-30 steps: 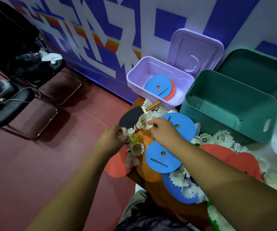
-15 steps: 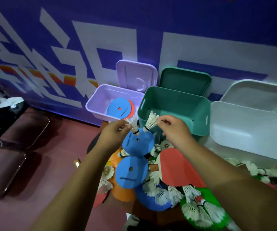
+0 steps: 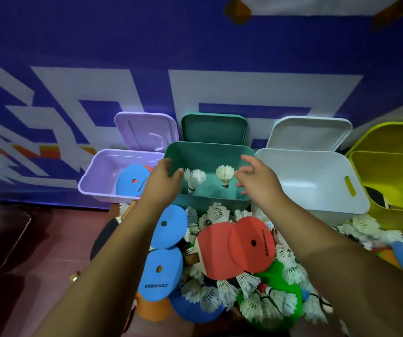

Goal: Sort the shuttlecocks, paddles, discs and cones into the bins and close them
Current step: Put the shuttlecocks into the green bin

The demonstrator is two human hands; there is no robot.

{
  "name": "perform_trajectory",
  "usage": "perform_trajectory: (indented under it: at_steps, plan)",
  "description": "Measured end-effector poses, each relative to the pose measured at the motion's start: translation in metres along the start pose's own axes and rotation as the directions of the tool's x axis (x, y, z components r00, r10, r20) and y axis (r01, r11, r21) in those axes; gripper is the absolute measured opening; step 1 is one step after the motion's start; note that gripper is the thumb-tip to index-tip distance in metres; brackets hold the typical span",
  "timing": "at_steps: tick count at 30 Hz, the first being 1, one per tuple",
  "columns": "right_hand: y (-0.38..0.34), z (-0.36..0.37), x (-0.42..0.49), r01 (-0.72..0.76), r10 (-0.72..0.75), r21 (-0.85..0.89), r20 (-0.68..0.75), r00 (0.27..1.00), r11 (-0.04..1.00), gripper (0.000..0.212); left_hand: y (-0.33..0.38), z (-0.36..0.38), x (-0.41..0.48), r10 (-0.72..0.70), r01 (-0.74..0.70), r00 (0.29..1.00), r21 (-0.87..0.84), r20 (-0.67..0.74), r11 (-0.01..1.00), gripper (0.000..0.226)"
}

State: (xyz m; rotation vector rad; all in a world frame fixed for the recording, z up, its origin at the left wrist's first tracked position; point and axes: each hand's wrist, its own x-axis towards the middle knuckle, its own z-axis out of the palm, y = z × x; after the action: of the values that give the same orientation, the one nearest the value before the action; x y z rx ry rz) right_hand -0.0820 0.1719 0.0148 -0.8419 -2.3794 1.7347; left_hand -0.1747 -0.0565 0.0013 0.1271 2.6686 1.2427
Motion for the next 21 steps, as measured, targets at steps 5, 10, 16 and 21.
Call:
perform_trajectory:
  at_steps: [5, 10, 16, 21]
  plan:
    - [0.008, 0.002, -0.002, -0.042, 0.042, -0.041, 0.008, 0.999, 0.998, 0.034, -0.015, -0.005, -0.006, -0.065, 0.066, 0.997, -0.034, 0.033, 0.997, 0.05]
    - [0.009, 0.021, -0.003, -0.035, 0.038, -0.058, 0.047, 0.998, 0.998, 0.032, -0.038, -0.014, -0.023, -0.108, 0.11, 0.994, -0.071, 0.026, 0.991, 0.025]
    - [0.004, 0.058, -0.006, 0.004, 0.008, -0.082, 0.146, 0.989, 0.997, 0.028, -0.06, -0.032, -0.045, -0.172, 0.171, 0.985, -0.144, 0.005, 0.975, 0.014]
    - [0.002, 0.088, -0.014, 0.064, -0.024, -0.143, 0.268, 0.963, 0.988, 0.024, -0.081, -0.053, -0.066, -0.219, 0.211, 0.976, -0.195, -0.021, 0.958, 0.013]
